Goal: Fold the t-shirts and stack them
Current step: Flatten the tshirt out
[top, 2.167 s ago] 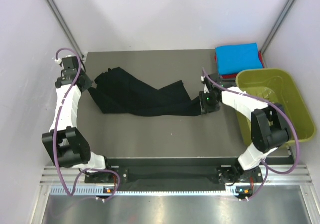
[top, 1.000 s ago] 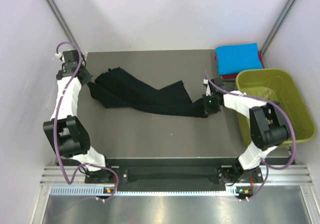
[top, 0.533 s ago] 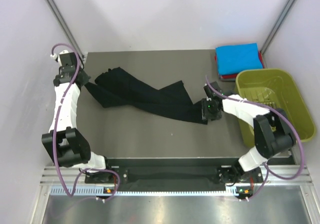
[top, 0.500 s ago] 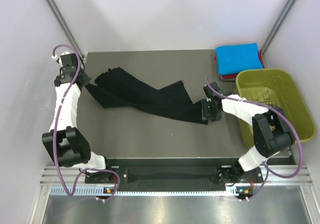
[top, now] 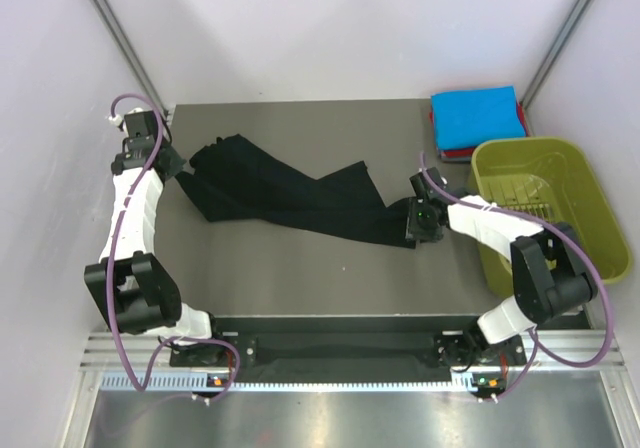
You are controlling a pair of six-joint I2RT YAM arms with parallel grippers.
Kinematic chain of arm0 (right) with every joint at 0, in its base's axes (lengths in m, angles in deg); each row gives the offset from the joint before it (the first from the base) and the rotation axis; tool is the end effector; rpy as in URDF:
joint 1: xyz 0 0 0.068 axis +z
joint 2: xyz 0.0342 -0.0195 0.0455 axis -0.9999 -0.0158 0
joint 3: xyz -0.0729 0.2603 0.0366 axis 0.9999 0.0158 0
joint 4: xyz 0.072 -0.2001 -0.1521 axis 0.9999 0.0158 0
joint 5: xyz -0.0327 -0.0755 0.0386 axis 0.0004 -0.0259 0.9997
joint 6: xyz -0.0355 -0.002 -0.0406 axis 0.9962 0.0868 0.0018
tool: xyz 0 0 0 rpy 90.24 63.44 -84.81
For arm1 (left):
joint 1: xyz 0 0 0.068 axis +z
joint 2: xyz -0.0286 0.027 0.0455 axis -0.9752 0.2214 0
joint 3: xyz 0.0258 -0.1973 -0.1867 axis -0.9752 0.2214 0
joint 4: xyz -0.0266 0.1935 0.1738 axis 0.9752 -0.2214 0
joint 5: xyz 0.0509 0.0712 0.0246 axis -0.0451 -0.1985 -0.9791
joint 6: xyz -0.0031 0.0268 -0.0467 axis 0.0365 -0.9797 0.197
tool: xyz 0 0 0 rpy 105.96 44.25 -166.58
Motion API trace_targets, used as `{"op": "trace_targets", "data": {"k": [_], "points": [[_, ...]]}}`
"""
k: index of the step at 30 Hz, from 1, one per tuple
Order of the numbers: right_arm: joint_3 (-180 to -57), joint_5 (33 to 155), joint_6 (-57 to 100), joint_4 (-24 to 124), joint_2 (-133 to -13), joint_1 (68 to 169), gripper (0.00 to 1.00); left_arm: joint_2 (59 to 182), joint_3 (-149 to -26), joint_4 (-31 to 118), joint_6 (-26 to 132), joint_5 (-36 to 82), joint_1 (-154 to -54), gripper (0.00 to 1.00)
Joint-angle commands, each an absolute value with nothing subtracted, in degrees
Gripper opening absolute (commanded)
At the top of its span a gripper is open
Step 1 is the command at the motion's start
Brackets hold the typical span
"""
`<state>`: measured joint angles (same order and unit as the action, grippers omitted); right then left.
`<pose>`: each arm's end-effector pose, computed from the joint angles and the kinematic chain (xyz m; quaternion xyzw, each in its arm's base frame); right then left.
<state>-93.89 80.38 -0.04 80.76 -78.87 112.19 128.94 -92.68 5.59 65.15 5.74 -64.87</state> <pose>0.2604 0.1073 0.1814 0.0521 0.9778 0.0424 0.1984 0.3143 0.0743 0.3344 -0.3107 0.8583 0.0313 0.4072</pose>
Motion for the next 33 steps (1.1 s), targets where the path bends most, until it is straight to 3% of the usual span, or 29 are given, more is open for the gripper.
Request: {"op": "trace_targets", "data": {"k": [1, 11, 21, 24, 26, 29, 33], "points": [[-92.6, 79.5, -5.5, 77.2, -77.6, 112.0, 0.36, 128.3, -92.2, 8.8, 65.7, 7.0, -65.2, 0.0], [-90.5, 77.0, -8.4, 77.3, -81.7, 113.6, 0.28, 127.6, -92.6, 8.5, 65.3, 6.5, -65.5, 0.0], [-88.2, 74.8, -9.9, 77.7, -81.2, 114.9, 0.28, 127.7, -93.0, 8.3, 66.0, 7.8, -66.0, 0.0], [-87.0, 75.3, -10.3, 76.6, -80.9, 114.9, 0.21, 127.3, -92.5, 8.3, 66.1, 7.9, -66.2, 0.0], [-86.5, 75.1, -10.3, 76.0, -79.4, 114.9, 0.01, 126.8, -92.4, 8.1, 66.5, 7.9, -66.4, 0.0], [-87.7, 74.8, -9.5, 77.2, -74.8, 114.8, 0.0, 126.3, -94.2, 6.9, 67.6, 8.4, -66.5, 0.0], [-99.2, 72.0, -7.5, 86.9, -67.2, 114.7, 0.0, 125.2, -101.0, 3.5, 70.5, 9.5, -67.4, 0.0]]}}
